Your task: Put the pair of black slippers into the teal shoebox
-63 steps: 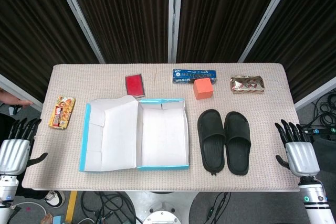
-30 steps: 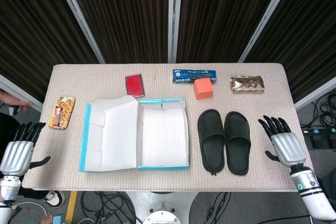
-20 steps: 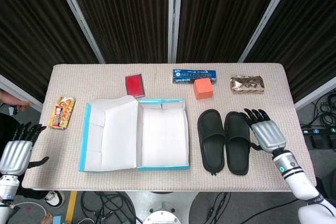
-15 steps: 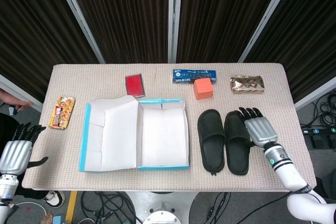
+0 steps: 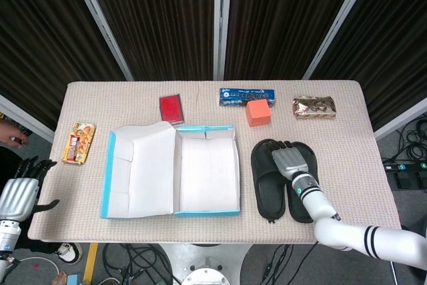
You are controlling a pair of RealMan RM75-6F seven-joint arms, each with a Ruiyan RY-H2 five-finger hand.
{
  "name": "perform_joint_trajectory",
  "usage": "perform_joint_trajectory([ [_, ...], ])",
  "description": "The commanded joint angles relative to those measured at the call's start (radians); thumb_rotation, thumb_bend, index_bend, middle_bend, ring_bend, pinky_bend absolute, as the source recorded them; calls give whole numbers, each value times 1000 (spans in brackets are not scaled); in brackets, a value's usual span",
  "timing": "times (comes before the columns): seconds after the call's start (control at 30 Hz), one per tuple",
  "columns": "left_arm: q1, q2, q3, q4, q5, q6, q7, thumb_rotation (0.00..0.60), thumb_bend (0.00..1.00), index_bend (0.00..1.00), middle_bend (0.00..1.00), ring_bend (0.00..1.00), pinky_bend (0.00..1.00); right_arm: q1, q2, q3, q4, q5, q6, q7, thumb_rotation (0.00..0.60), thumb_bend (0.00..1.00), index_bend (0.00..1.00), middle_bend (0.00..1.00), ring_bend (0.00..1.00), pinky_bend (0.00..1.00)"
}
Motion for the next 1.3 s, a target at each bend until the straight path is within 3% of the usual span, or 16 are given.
perform_joint_trajectory([
  [0.03,-2,0,3,6,-1,-8,-7,600,123,172,148,21,73,30,-19,-3,10,33,3,-5,600,111,0,56,0,0],
  [0.47,-5,3,8,45,-5,-26,-62,600,123,172,148,21,73,140,-56,2,-2,204,82,-30,600,130,0,125,0,0],
  [0.73,-5,6,10,61,-9,-36,-90,600,122,172,148,21,73,198,-68,-18,16,335,85,-71,600,129,0,125,0,0],
  [1.3,-17,19,29,81,35,-39,-155,600,124,172,148,21,72,270,-79,-36,79,473,50,-114,600,130,55,178,0,0],
])
